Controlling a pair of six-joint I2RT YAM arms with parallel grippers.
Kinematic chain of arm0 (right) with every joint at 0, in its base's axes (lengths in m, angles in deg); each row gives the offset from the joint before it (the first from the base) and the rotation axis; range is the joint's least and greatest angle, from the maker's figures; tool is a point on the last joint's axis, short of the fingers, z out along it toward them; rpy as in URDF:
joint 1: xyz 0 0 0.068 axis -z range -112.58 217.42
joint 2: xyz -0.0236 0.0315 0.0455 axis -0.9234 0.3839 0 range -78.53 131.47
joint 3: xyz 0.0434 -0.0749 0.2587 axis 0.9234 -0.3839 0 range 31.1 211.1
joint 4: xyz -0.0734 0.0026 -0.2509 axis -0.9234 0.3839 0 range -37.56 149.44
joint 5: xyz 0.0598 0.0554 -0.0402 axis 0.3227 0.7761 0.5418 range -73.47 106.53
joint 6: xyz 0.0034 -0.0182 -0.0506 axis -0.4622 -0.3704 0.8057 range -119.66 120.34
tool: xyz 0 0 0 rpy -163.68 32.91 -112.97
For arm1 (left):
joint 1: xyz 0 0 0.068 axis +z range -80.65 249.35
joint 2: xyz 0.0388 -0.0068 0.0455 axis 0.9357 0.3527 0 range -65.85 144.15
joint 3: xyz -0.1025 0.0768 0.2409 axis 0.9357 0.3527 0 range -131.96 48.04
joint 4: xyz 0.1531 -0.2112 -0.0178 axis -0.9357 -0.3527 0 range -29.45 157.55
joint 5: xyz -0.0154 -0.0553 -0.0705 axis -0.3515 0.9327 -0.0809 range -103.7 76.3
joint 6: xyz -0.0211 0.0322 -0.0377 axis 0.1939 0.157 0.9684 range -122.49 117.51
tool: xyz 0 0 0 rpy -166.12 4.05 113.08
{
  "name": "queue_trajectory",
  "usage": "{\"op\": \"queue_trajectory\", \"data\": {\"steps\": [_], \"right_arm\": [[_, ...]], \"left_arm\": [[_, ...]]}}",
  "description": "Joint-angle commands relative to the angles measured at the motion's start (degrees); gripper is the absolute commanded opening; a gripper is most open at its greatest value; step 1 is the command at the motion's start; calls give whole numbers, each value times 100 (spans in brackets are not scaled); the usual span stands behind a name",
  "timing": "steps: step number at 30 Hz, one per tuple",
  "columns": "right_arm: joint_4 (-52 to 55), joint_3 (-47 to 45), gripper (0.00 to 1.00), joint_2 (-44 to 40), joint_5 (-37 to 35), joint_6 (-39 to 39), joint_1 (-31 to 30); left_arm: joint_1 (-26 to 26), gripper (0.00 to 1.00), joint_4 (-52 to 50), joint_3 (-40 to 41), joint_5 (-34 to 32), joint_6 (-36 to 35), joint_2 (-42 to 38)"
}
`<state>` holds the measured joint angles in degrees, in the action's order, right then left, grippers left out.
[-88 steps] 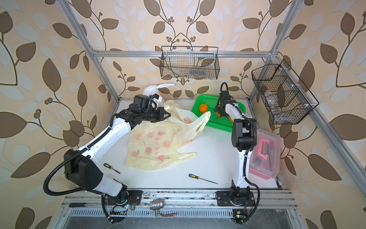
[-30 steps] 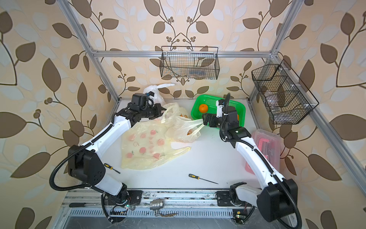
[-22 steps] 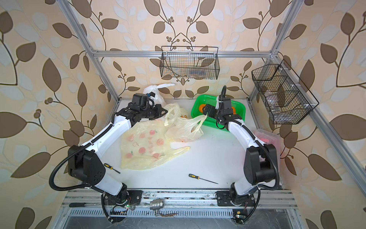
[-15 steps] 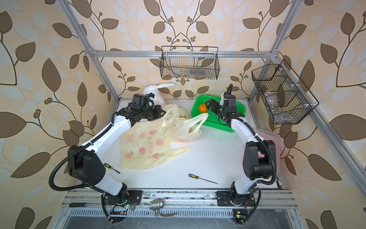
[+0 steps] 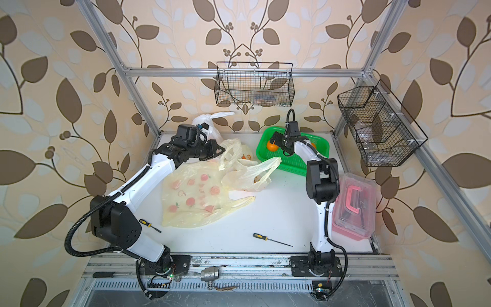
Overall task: Place the oranges into plastic bags & tie knots
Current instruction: Pick up the orange from the basket.
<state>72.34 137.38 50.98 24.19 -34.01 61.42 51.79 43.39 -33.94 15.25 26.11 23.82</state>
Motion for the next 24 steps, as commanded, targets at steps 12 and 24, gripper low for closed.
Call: {"op": "queue_trajectory", "data": {"steps": [12, 24], "right_arm": [[1318, 2828, 95, 2029, -318, 255, -211], [1528, 2332, 73, 1776, -696, 326, -196]], "left_arm": [[15, 0, 117, -137, 139, -23, -296], [7, 0, 69, -214, 251, 26, -217]]}}
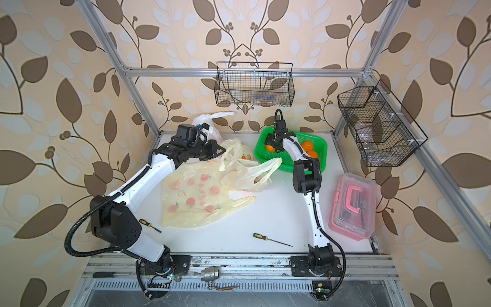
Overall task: Place the oranges into plastic bags & tie knots
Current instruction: Pick up the orange from the basket, then place the orange in the plastic bag.
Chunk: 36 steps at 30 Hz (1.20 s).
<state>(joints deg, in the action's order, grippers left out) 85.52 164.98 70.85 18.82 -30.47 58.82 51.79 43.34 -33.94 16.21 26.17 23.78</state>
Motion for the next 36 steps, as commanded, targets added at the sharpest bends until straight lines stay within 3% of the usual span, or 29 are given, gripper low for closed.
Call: {"op": "queue_trajectory", "data": {"steps": [1, 5, 14, 22, 30, 36], "right_arm": [[82, -636, 70, -384, -166, -39, 77], [-403, -1694, 59, -1365, -132, -124, 217], [-1651, -4981, 52, -4365, 191, -74, 559], [-1768, -6735, 48, -6431, 1038, 312, 337], [-955, -6919, 47, -7811, 1541, 964, -928], [-829, -6750, 47, -8077, 1564, 986, -1572]], "left_arm": [[7, 0, 78, -228, 164, 33, -208], [7, 0, 219, -202, 192, 185, -178], [3, 0, 428, -68, 54, 393, -180], [3, 0, 539, -89, 40, 441, -107], [7, 0, 568, -198, 129, 456, 35], [6, 0, 536, -265, 159, 435, 123]]}}
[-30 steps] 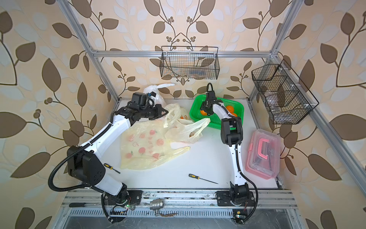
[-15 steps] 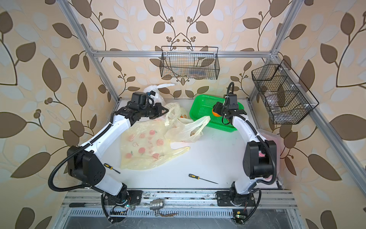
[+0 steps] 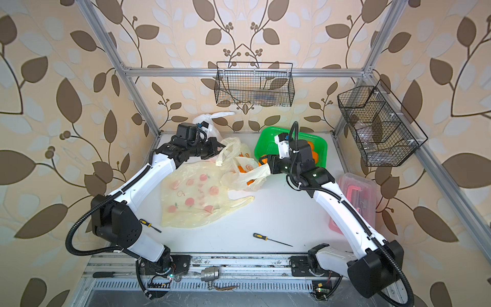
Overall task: Place the oranges into plastic bags & tie knots
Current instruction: Place the orange in the plastic bag.
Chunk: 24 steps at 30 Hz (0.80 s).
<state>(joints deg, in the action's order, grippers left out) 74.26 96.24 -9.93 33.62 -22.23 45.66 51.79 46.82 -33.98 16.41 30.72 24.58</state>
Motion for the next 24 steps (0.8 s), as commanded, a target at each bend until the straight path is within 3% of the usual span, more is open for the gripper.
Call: {"op": "queue_trajectory", "data": {"steps": [1, 7, 15, 24], "right_arm": [[365, 212, 47, 4, 65, 193, -407], [498, 563, 46, 501, 142, 275, -1185], [-25, 949, 46, 1346, 113, -47, -1480], [553, 1295, 45, 2035, -1437, -285, -1480]], "left_arm": [[7, 0, 185, -262, 144, -25, 49], [2, 0, 203, -229, 153, -17, 48], [1, 0, 260, -141, 162, 38, -7], [8, 0, 168, -86, -85, -35, -176]]}}
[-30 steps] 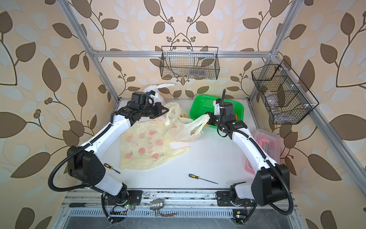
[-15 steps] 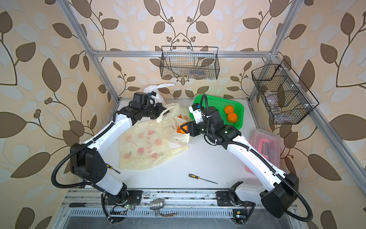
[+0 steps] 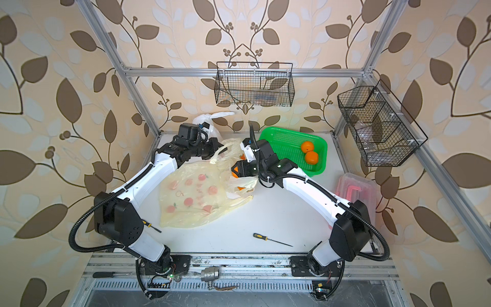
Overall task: Place the oranges into plastic bags & tie knots
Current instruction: Place the orange in the plastic bag.
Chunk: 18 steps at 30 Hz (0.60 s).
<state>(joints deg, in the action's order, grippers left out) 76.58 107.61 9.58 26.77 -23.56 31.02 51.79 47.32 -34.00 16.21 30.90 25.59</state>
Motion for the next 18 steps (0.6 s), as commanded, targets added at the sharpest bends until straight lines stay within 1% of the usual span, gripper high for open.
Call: {"op": "queue_trajectory", "data": {"steps": [1, 4, 5, 6, 10, 11, 12, 13, 14, 16, 18], "right_arm": [[350, 123, 45, 70, -924, -189, -21], [372, 7, 45, 22, -1389, -344, -18], [353, 5, 46, 28, -1449, -388, -24], [297, 15, 46, 54, -1421, -433, -21], [-98, 216, 50, 356, -887, -551, -89], [-138, 330, 53, 467, -778, -558, -120], [-167, 422, 59, 551, -658, -565, -138], [-216, 497, 70, 632, -537, -585, -139], [-284, 529, 77, 658, -457, -605, -139], [-355, 528, 87, 613, -471, -616, -139], [-332, 507, 92, 535, -569, -583, -139]], "left_arm": [[14, 0, 107, -84, -122, -63, -307], [16, 0, 76, -63, -161, -79, -320], [16, 0, 76, -56, -153, -87, -332], [16, 0, 82, -49, -144, -69, -335], [16, 0, 110, -21, -65, -26, -306], [16, 0, 110, -14, -60, -25, -311], [16, 0, 109, -12, -60, -23, -315], [16, 0, 109, 9, -69, -21, -322], [14, 0, 109, 21, -88, -17, -348], [16, 0, 93, 51, -141, -33, -384], [16, 0, 72, 80, -191, -58, -423]]}}
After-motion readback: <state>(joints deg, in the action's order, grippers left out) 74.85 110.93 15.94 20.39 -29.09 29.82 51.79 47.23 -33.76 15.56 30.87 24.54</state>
